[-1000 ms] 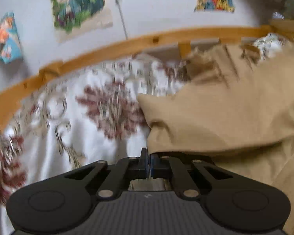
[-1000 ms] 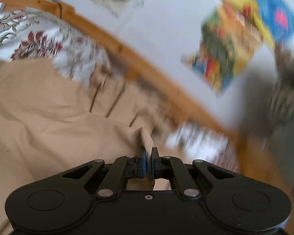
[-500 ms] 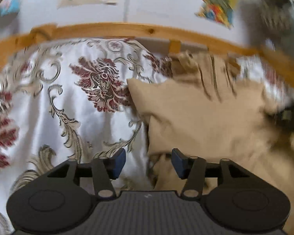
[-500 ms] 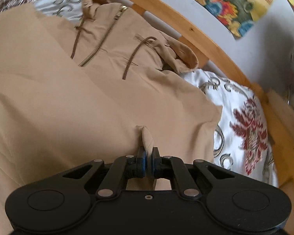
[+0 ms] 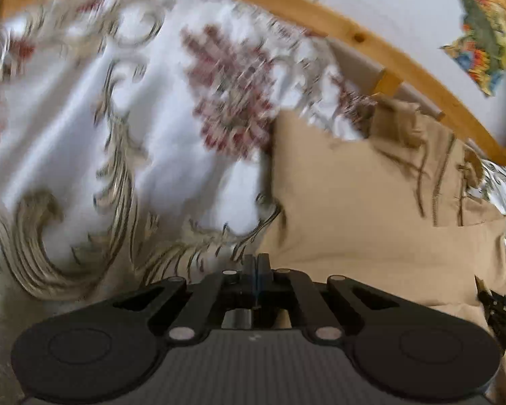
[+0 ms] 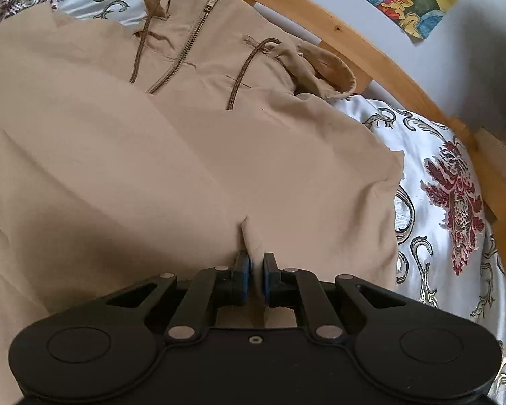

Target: Fold large clothes

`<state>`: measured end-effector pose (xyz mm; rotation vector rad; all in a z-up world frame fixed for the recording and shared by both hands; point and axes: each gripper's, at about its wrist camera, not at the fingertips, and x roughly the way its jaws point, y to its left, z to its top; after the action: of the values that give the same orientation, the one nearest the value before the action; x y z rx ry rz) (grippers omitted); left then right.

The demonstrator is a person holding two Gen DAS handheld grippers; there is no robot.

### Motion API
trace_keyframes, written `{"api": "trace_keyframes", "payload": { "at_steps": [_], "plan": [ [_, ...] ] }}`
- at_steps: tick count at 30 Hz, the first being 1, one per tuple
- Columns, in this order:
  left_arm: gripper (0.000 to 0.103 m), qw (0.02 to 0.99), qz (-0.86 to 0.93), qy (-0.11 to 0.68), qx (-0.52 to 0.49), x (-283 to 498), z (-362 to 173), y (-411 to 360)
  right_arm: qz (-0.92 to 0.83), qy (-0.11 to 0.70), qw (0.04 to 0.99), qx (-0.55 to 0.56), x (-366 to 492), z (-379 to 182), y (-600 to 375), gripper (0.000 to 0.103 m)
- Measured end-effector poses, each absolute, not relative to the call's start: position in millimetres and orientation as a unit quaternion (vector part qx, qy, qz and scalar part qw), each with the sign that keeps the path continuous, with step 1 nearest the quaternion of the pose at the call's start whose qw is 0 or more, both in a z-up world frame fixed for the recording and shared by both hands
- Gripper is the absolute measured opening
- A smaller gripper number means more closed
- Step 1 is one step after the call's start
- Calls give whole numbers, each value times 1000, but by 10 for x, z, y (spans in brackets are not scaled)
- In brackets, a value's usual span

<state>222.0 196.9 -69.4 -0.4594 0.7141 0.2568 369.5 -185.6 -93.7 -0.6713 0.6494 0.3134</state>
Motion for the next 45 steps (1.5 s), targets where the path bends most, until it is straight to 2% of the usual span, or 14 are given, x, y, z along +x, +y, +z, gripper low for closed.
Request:
{"api": "trace_keyframes", "payload": {
  "at_steps": [1,4,9,15,18,20,22,23,28,31,33,36,42,45],
  "plan": [
    [0,912,121,341,-195,2212,-643,1912,147,314,883,-315,3705,-925,-1857,9],
    [0,928,109,331,-128,2181,-537,1749,118,301,900,-292,3698,-751,-1876,27],
    [0,923,111,338,-145,2207,-557,1773,258,279,905,-193,3782,-165,-1429,56],
    [0,921,98,346,-149,2213,-604,1822,478,371,793,-74,4382,-130,-102,62],
    [0,920,90,349,-153,2219,-616,1859,495,379,774,-108,4535,-253,597,86],
    [0,920,85,346,-164,2202,-623,1893,501,395,761,-113,4650,-363,898,83],
    [0,917,86,346,-177,2184,-643,1930,512,413,746,-104,4750,-444,1069,37],
    [0,917,89,342,-182,2178,-650,1953,508,427,740,-107,4800,-489,1137,5],
    [0,914,117,351,-168,2245,-755,1958,503,366,768,-152,4725,-543,1225,2],
    [4,905,114,368,-177,2292,-761,2005,501,335,781,-163,4628,-656,1191,12],
    [18,906,116,365,-180,2259,-685,2034,502,317,792,-144,4566,-550,955,43],
    [64,908,120,356,-184,2239,-563,2055,507,263,811,-128,4423,-262,356,67],
    [73,918,100,339,-181,2714,-211,1940,383,233,885,-126,4926,405,-922,88],
    [88,936,71,300,-171,3192,72,1839,274,258,920,-110,5469,553,-1415,88]
  ]
}}
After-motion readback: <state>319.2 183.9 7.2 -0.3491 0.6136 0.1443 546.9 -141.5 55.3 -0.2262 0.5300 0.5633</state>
